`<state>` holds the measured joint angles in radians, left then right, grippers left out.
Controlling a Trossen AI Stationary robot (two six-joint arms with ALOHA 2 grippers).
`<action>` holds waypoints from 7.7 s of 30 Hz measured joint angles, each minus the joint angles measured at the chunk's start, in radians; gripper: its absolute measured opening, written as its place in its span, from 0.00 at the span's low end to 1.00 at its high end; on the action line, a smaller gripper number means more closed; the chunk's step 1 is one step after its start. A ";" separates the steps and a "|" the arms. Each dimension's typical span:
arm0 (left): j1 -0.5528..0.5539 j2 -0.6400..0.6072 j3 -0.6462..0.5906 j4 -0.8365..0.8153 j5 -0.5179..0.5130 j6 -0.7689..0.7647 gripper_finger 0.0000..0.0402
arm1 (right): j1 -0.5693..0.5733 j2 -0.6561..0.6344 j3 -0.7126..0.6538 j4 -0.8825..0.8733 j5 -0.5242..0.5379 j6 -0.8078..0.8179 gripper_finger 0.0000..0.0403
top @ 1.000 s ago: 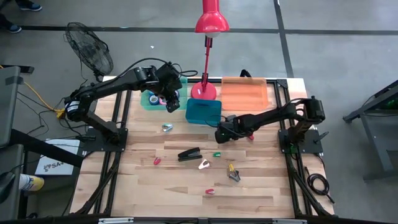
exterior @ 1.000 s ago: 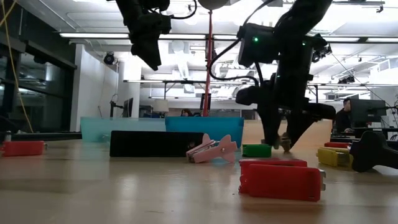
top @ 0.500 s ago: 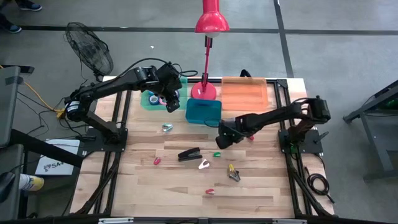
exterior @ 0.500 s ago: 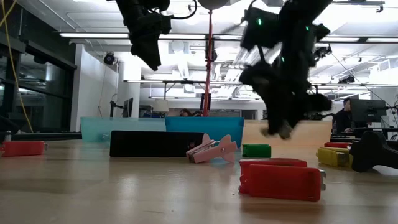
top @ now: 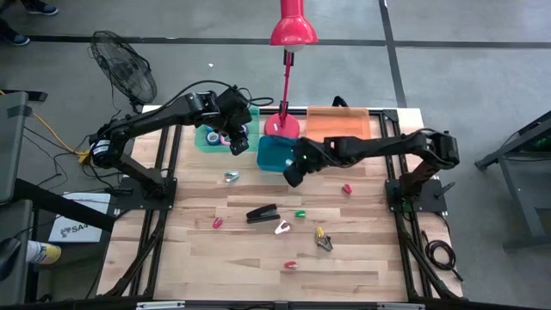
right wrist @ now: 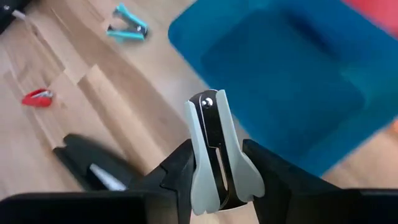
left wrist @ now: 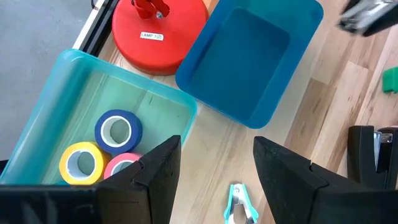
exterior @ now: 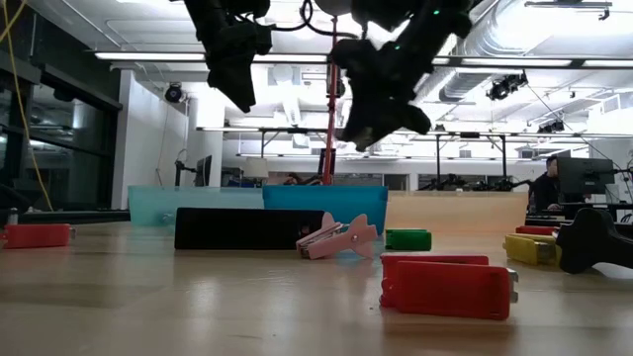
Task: Pick and place Stapler, Stapler remover, tape
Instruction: Put the gray staple remover into the blue bin, then put the black staple remover into the blue bin
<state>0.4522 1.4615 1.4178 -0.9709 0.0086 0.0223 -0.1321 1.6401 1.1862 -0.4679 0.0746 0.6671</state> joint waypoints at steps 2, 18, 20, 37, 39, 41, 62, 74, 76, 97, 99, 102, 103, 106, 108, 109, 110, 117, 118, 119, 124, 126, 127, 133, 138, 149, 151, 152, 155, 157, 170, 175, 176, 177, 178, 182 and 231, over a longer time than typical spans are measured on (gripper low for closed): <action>0.000 0.000 0.000 0.000 0.000 -0.001 0.49 | -0.027 0.017 0.013 0.009 0.001 -0.045 0.29; 0.000 0.000 0.000 0.000 0.000 -0.003 0.49 | -0.152 0.161 0.018 0.029 -0.019 -0.597 0.29; 0.000 0.000 0.000 0.000 0.000 -0.003 0.49 | -0.151 0.162 0.018 0.031 -0.021 -0.628 0.29; 0.000 0.000 0.000 0.001 -0.001 -0.004 0.49 | -0.148 0.162 0.019 0.040 -0.040 -0.720 0.38; 0.000 0.000 0.000 0.001 -0.001 -0.004 0.49 | -0.148 0.162 0.019 0.040 -0.040 -0.720 0.41; 0.000 0.000 0.000 0.000 -0.001 -0.004 0.49 | -0.148 0.162 0.019 0.040 -0.040 -0.720 0.45; 0.000 0.000 0.000 -0.009 -0.002 -0.027 0.49 | -0.148 0.065 0.019 -0.024 -0.069 -0.567 0.64; 0.000 0.000 0.000 0.001 0.005 -0.033 0.49 | -0.034 -0.108 0.010 -0.459 -0.068 -0.204 0.64; -0.001 0.000 0.000 0.001 0.015 -0.047 0.49 | 0.015 -0.135 -0.008 -0.487 -0.040 -0.161 0.64; -0.248 -0.230 -0.129 0.043 0.012 -0.262 0.49 | 0.575 -0.331 -0.236 -0.394 0.081 0.473 0.64; -0.280 -0.288 -0.192 0.083 0.005 -0.286 0.49 | 0.630 -0.326 -0.236 -0.387 0.086 0.550 0.64; -0.320 -0.379 -0.291 0.180 0.001 -0.325 0.49 | 0.714 -0.318 -0.236 -0.373 0.107 0.687 0.64; -0.333 -0.410 -0.324 0.216 0.001 -0.337 0.49 | 0.740 -0.312 -0.236 -0.362 0.122 0.731 0.64; -0.374 -0.497 -0.412 0.326 0.002 -0.366 0.49 | 0.814 -0.278 -0.236 -0.309 0.173 0.842 0.64; -0.404 -0.550 -0.456 0.366 0.004 -0.387 0.49 | 0.852 -0.236 -0.236 -0.254 0.196 0.892 0.64; -0.419 -0.573 -0.474 0.375 0.006 -0.396 0.49 | 0.869 -0.212 -0.236 -0.221 0.201 0.908 0.64; -0.435 -0.593 -0.486 0.380 0.007 -0.407 0.49 | 0.884 -0.184 -0.236 -0.188 0.201 0.921 0.64; -0.533 -0.697 -0.539 0.364 -0.023 -0.443 0.49 | 0.951 0.019 -0.236 -0.026 0.163 0.996 0.64; -0.540 -0.704 -0.542 0.366 -0.025 -0.444 0.49 | 0.959 0.042 -0.236 -0.020 0.155 1.012 0.64; -0.547 -0.711 -0.544 0.368 -0.026 -0.445 0.49 | 0.966 0.066 -0.234 -0.019 0.150 1.031 0.64; -0.554 -0.720 -0.546 0.359 -0.026 -0.447 0.49 | 0.987 0.141 -0.225 -0.014 0.165 1.087 0.64; -0.554 -0.720 -0.546 0.359 -0.026 -0.446 0.49 | 0.987 0.158 -0.224 -0.020 0.172 1.097 0.64; -0.554 -0.721 -0.546 0.360 -0.026 -0.445 0.49 | 0.986 0.164 -0.223 -0.026 0.180 1.096 0.64; -0.551 -0.720 -0.546 0.348 -0.027 -0.423 0.49 | 0.943 0.166 -0.223 -0.080 0.214 1.032 0.64; -0.551 -0.720 -0.546 0.328 -0.027 -0.420 0.49 | 0.888 0.166 -0.223 -0.100 0.212 0.924 0.64; -0.551 -0.720 -0.546 0.306 -0.030 -0.420 0.49 | 0.773 0.169 -0.228 -0.121 0.236 0.781 0.64; -0.551 -0.720 -0.546 0.299 -0.034 -0.420 0.49 | 0.758 0.169 -0.228 -0.122 0.221 0.755 0.63; -0.551 -0.720 -0.546 0.294 -0.042 -0.420 0.49 | 0.752 0.169 -0.228 -0.122 0.211 0.742 0.63; -0.551 -0.720 -0.546 0.278 -0.053 -0.420 0.49 | 0.745 0.169 -0.228 -0.121 0.197 0.713 0.59; -0.551 -0.720 -0.546 0.278 -0.053 -0.420 0.49 | 0.744 0.169 -0.228 -0.118 0.195 0.710 0.55; -0.551 -0.720 -0.546 0.279 -0.073 -0.420 0.49 | 0.744 0.164 -0.232 -0.105 0.182 0.708 0.20; -0.551 -0.720 -0.546 0.279 -0.080 -0.421 0.49 | 0.746 0.127 -0.235 -0.100 0.174 0.671 0.19; -0.551 -0.720 -0.546 0.279 -0.084 -0.421 0.49 | 0.746 0.114 -0.236 -0.102 0.169 0.664 0.19; -0.551 -0.720 -0.546 0.279 -0.090 -0.422 0.49 | 0.745 0.099 -0.238 -0.102 0.168 0.656 0.19; -0.551 -0.720 -0.546 0.280 -0.094 -0.423 0.49 | 0.743 0.078 -0.238 -0.101 0.170 0.650 0.19; -0.551 -0.719 -0.546 0.280 -0.106 -0.429 0.49 | 0.727 -0.031 -0.234 -0.106 0.175 0.605 0.19; -0.551 -0.544 -0.545 0.289 -0.459 -0.885 0.49 | -0.255 0.023 -0.230 0.345 -0.241 -0.652 0.21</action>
<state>-0.0986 0.9180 0.8726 -0.6818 -0.4503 -0.8628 -0.3868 1.6626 0.9565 -0.1229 -0.1665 0.0151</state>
